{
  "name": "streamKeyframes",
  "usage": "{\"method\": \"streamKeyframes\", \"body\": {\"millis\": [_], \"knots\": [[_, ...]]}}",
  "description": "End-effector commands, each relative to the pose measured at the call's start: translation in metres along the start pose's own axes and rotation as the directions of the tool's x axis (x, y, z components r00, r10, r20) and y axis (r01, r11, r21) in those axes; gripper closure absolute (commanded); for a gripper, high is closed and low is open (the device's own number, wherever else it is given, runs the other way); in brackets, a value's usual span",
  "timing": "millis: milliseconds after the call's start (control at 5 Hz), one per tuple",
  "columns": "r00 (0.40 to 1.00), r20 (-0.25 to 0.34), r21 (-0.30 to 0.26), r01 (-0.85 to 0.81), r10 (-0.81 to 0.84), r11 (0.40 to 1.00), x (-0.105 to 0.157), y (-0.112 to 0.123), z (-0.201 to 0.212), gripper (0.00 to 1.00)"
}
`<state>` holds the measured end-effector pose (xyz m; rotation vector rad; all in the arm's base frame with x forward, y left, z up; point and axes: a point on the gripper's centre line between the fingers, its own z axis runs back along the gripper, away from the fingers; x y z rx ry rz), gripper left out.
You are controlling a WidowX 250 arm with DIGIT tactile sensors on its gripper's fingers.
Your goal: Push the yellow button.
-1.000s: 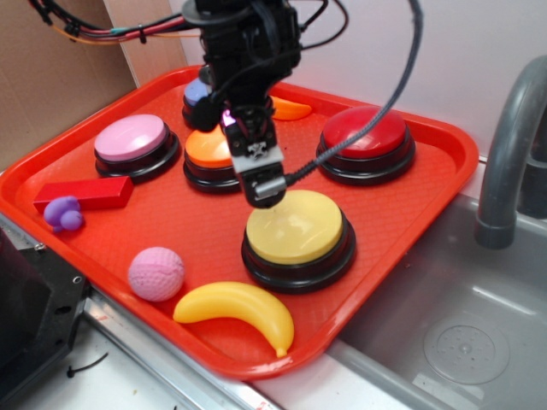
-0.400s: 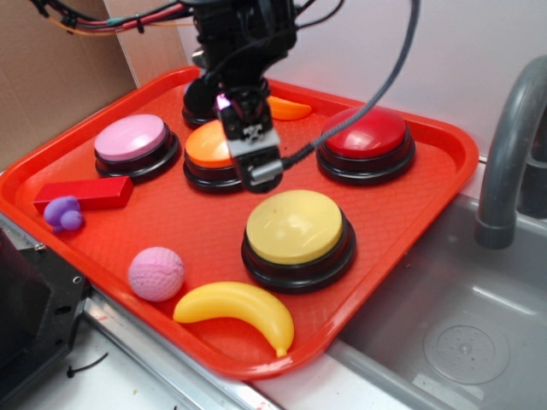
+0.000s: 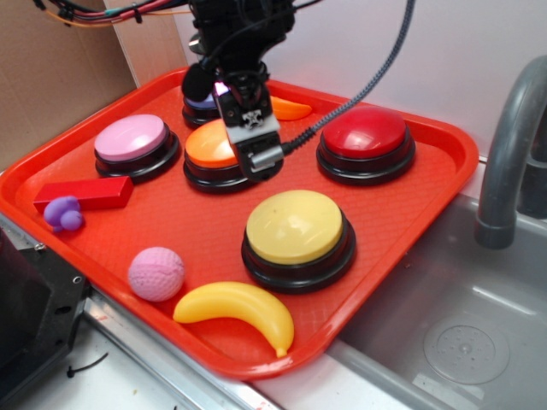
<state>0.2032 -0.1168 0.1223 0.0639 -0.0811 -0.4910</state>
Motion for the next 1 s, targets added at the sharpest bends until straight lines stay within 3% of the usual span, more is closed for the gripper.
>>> {"method": "streamKeyframes", "body": {"millis": [0, 800], "knots": [[0.997, 0.08, 0.022, -0.011, 0.009, 1.0, 0.005, -0.005, 0.032, 0.0], [0.996, 0.083, 0.029, -0.02, 0.017, 0.999, -0.002, -0.002, 0.043, 0.0]]}}
